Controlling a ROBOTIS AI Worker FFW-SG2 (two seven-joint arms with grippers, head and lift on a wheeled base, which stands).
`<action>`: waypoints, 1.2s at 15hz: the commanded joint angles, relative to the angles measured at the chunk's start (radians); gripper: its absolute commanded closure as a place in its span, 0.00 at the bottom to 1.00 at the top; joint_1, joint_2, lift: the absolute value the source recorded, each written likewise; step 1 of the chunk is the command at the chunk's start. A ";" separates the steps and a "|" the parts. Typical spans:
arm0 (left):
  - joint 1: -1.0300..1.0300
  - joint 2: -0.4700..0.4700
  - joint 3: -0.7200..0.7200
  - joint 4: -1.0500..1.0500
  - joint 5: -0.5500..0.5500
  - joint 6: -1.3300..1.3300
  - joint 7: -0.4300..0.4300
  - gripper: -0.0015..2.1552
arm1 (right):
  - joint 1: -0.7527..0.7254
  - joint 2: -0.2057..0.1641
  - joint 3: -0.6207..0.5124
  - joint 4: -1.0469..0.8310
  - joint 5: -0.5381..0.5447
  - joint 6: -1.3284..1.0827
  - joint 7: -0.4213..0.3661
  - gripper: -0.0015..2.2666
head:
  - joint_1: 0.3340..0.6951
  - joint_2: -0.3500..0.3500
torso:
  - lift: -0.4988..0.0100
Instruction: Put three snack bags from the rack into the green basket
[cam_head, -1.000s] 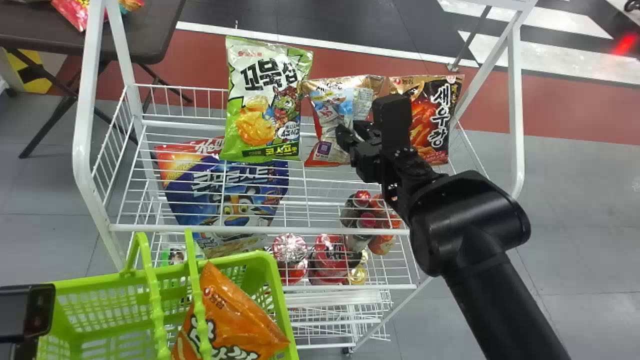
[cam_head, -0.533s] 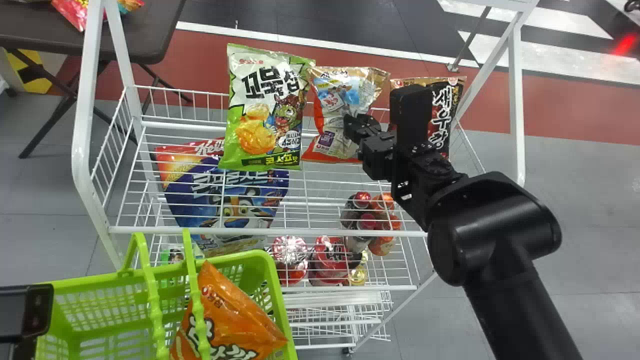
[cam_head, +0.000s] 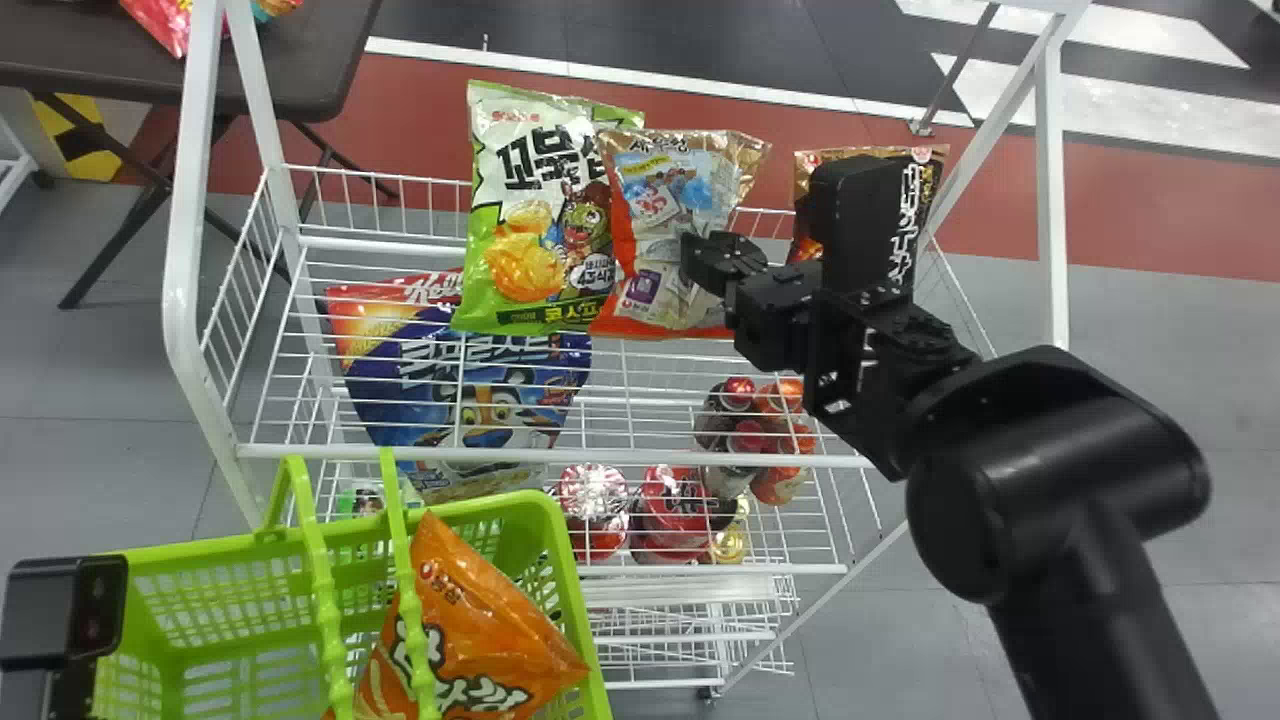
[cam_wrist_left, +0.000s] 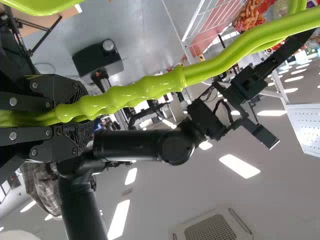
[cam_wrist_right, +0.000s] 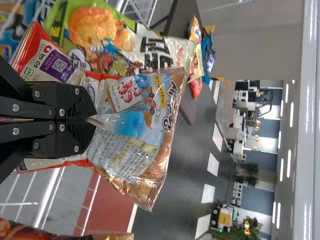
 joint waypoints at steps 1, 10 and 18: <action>0.000 -0.003 0.004 -0.001 0.002 0.000 -0.010 1.00 | 0.048 -0.012 -0.034 -0.108 -0.065 0.141 0.026 0.99 | 1.00 0.20 | 0.98; -0.003 -0.003 0.000 -0.007 0.005 0.006 -0.009 1.00 | 0.130 -0.032 -0.111 -0.405 -0.307 0.694 0.110 0.99 | 1.00 0.24 | 0.98; -0.003 -0.003 -0.034 -0.022 0.014 0.031 -0.008 1.00 | 0.140 -0.011 0.006 -0.436 -0.399 0.810 0.123 0.99 | 1.00 0.35 | 0.98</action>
